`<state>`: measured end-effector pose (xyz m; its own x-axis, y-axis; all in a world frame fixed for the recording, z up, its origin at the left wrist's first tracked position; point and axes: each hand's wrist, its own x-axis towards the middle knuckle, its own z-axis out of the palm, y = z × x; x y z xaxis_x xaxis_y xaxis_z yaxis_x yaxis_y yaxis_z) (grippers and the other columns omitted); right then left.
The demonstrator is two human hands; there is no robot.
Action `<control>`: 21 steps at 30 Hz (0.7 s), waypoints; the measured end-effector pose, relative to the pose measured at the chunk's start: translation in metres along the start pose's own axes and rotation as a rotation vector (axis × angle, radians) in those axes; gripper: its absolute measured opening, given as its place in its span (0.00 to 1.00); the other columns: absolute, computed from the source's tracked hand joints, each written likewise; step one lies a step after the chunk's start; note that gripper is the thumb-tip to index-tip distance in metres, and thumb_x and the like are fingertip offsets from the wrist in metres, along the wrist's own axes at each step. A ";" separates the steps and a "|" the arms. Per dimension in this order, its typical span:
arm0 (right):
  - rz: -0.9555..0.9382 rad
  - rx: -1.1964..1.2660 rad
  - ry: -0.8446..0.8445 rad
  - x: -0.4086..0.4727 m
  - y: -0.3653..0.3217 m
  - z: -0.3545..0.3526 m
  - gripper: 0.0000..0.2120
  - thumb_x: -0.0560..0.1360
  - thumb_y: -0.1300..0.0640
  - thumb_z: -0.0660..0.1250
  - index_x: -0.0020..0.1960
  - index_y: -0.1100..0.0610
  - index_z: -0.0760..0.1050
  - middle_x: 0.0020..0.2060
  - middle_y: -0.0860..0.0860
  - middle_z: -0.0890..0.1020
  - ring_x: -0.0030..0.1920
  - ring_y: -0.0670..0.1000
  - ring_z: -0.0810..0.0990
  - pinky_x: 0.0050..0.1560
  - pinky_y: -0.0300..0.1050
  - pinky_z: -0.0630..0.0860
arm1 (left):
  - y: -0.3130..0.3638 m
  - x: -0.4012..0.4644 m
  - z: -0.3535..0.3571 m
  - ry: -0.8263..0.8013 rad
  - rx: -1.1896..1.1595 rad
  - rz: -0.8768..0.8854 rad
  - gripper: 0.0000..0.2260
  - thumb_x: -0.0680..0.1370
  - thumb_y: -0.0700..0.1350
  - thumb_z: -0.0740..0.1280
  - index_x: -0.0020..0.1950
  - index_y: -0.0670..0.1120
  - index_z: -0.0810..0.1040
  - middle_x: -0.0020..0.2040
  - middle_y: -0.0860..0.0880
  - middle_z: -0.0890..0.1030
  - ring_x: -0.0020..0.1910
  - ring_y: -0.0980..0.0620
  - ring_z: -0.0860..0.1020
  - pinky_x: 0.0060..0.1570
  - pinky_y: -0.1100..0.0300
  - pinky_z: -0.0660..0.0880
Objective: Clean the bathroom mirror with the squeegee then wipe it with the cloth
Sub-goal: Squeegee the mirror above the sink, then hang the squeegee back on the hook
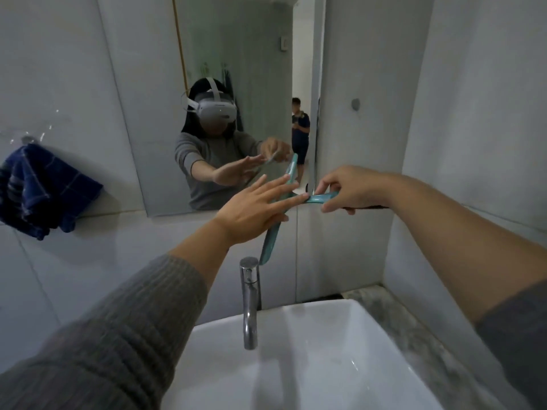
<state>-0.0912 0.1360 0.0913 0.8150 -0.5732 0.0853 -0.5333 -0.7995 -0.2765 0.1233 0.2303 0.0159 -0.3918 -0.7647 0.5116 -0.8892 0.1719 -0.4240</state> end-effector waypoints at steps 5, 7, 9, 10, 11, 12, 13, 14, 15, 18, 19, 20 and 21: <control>-0.019 -0.111 0.103 -0.020 0.005 -0.041 0.11 0.67 0.48 0.77 0.48 0.43 0.80 0.42 0.46 0.82 0.42 0.48 0.79 0.48 0.48 0.76 | 0.006 0.016 -0.022 0.045 0.126 0.102 0.27 0.79 0.52 0.59 0.77 0.53 0.55 0.67 0.43 0.71 0.69 0.43 0.67 0.73 0.44 0.56; 0.031 -0.211 0.221 -0.029 0.008 -0.052 0.13 0.64 0.42 0.77 0.46 0.41 0.80 0.42 0.40 0.80 0.50 0.47 0.77 0.58 0.53 0.70 | 0.012 0.025 -0.025 0.067 0.168 0.121 0.29 0.78 0.52 0.62 0.77 0.52 0.56 0.62 0.44 0.74 0.63 0.43 0.72 0.72 0.44 0.59; 0.051 -0.289 0.342 -0.035 0.011 -0.061 0.16 0.63 0.40 0.77 0.48 0.41 0.80 0.44 0.42 0.78 0.57 0.50 0.74 0.61 0.55 0.62 | 0.023 0.036 -0.026 0.120 0.158 0.114 0.28 0.78 0.51 0.62 0.76 0.50 0.57 0.57 0.44 0.75 0.56 0.43 0.74 0.69 0.44 0.63; 0.057 -0.326 0.381 -0.038 0.012 -0.065 0.17 0.63 0.40 0.77 0.50 0.41 0.80 0.47 0.44 0.77 0.61 0.53 0.70 0.65 0.60 0.58 | 0.030 0.041 -0.026 0.150 0.140 0.101 0.28 0.77 0.51 0.62 0.76 0.49 0.59 0.55 0.44 0.76 0.54 0.43 0.75 0.68 0.44 0.65; 0.069 -0.351 0.402 -0.039 0.014 -0.068 0.18 0.63 0.40 0.77 0.51 0.40 0.79 0.52 0.48 0.75 0.65 0.55 0.66 0.68 0.64 0.52 | 0.036 0.047 -0.025 0.176 0.126 0.080 0.28 0.77 0.50 0.63 0.75 0.48 0.61 0.54 0.43 0.76 0.53 0.43 0.75 0.67 0.44 0.66; 0.080 -0.347 0.413 -0.039 0.016 -0.070 0.19 0.63 0.41 0.76 0.53 0.40 0.79 0.58 0.51 0.72 0.68 0.56 0.62 0.70 0.67 0.48 | 0.041 0.052 -0.023 0.197 0.121 0.056 0.28 0.76 0.49 0.64 0.75 0.47 0.62 0.53 0.43 0.77 0.52 0.43 0.75 0.67 0.45 0.66; 0.084 -0.286 0.438 -0.037 0.020 -0.072 0.21 0.64 0.41 0.76 0.56 0.39 0.78 0.63 0.53 0.67 0.70 0.57 0.58 0.71 0.68 0.46 | 0.046 0.058 -0.019 0.207 0.117 0.031 0.28 0.76 0.48 0.65 0.75 0.46 0.63 0.52 0.43 0.76 0.52 0.43 0.75 0.67 0.45 0.65; 0.086 -0.163 0.489 -0.033 0.024 -0.074 0.24 0.65 0.40 0.75 0.60 0.39 0.75 0.68 0.55 0.63 0.72 0.58 0.56 0.72 0.67 0.48 | 0.050 0.064 -0.016 0.211 0.112 0.004 0.28 0.76 0.47 0.66 0.75 0.46 0.62 0.52 0.44 0.76 0.51 0.43 0.74 0.68 0.44 0.63; 0.088 -0.002 0.564 -0.028 0.028 -0.075 0.28 0.67 0.40 0.73 0.65 0.40 0.71 0.71 0.55 0.60 0.73 0.58 0.56 0.73 0.63 0.53 | 0.054 0.070 -0.012 0.217 0.104 -0.028 0.29 0.76 0.46 0.67 0.75 0.46 0.62 0.52 0.44 0.75 0.51 0.43 0.74 0.69 0.44 0.63; 0.172 0.398 0.808 -0.008 0.043 -0.078 0.36 0.70 0.46 0.73 0.72 0.50 0.62 0.67 0.57 0.69 0.65 0.58 0.71 0.64 0.54 0.72 | 0.067 0.091 0.002 0.261 0.092 -0.129 0.30 0.75 0.43 0.69 0.75 0.46 0.62 0.50 0.44 0.75 0.47 0.43 0.73 0.66 0.43 0.66; 0.222 0.480 0.846 0.000 0.047 -0.078 0.34 0.70 0.49 0.74 0.70 0.53 0.63 0.63 0.56 0.74 0.60 0.58 0.76 0.59 0.55 0.76 | 0.071 0.099 0.008 0.280 0.092 -0.161 0.30 0.74 0.43 0.70 0.75 0.45 0.64 0.49 0.44 0.75 0.46 0.43 0.73 0.66 0.42 0.67; 0.261 0.529 0.868 0.009 0.050 -0.079 0.30 0.70 0.53 0.74 0.67 0.55 0.65 0.59 0.56 0.76 0.57 0.59 0.78 0.54 0.56 0.79 | 0.076 0.107 0.015 0.295 0.091 -0.198 0.30 0.74 0.43 0.71 0.74 0.45 0.65 0.48 0.44 0.75 0.46 0.43 0.73 0.66 0.42 0.67; 0.286 0.555 0.878 0.019 0.054 -0.079 0.28 0.70 0.57 0.74 0.65 0.55 0.66 0.56 0.56 0.77 0.54 0.59 0.79 0.51 0.56 0.81 | 0.079 0.114 0.022 0.306 0.082 -0.241 0.30 0.73 0.43 0.71 0.74 0.45 0.66 0.47 0.44 0.75 0.45 0.43 0.74 0.65 0.42 0.68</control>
<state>-0.1222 0.0673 0.1534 0.1109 -0.8313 0.5447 -0.3207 -0.5487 -0.7721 0.0134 0.1432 0.0244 -0.2379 -0.5546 0.7974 -0.9472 -0.0494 -0.3169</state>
